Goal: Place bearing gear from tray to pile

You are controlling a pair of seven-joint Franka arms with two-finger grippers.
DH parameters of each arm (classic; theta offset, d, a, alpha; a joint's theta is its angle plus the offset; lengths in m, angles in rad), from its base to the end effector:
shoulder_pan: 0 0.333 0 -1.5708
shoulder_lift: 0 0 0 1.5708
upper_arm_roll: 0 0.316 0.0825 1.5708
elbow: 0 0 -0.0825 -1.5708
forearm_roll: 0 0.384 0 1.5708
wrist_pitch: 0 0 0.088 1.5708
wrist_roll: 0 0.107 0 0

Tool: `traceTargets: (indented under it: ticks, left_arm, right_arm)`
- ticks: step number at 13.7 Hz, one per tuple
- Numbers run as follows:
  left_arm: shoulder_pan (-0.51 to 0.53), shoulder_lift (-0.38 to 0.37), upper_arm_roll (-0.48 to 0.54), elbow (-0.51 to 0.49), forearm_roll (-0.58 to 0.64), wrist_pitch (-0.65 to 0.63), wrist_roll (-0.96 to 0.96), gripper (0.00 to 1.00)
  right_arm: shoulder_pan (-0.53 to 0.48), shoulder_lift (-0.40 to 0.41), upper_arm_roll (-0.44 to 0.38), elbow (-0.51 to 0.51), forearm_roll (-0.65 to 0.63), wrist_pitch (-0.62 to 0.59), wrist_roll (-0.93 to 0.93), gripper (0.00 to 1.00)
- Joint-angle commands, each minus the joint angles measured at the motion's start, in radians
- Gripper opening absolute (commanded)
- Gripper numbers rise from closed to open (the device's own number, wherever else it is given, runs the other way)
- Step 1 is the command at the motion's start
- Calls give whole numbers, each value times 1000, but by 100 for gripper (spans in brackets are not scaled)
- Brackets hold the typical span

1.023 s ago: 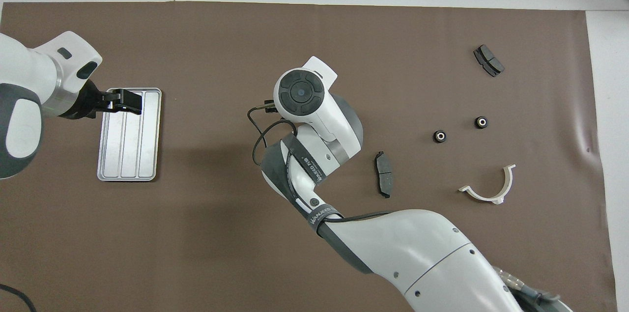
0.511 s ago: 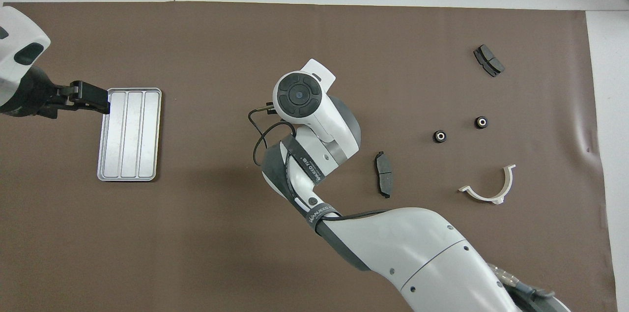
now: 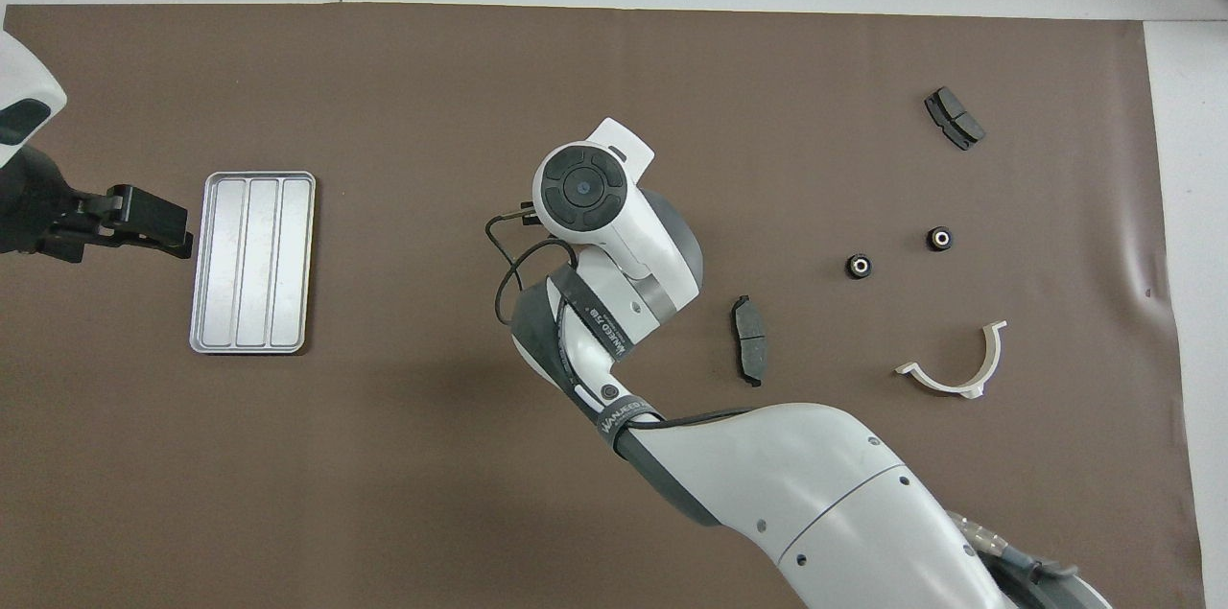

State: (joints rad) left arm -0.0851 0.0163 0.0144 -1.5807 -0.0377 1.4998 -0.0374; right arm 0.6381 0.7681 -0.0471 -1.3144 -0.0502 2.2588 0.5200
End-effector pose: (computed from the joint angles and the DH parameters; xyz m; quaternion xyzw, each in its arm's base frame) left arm 0.5492 -0.0432 0.6051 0.9985 -0.0170 -0.0495 0.0161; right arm 0.6265 0.4294 0.2975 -0.9938 -0.0575 -0.0942 0.0156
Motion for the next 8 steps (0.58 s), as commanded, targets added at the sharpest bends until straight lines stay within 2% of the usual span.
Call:
traceTargets:
  ticks: [1, 5, 8]
  left_arm:
    - [30, -44, 6, -64, -1, 26, 14, 100]
    - [54, -52, 6, -88, -1, 50, 18, 100]
    - [54, -61, 6, -88, 1, 48, 33, 100]
  right_arm:
    - [3, -3, 3, -19, -14, 16, 6, 43]
    - [5, -6, 3, -34, -14, 7, 2, 40]
    - [3, -7, 3, -34, -14, 4, 2, 30]
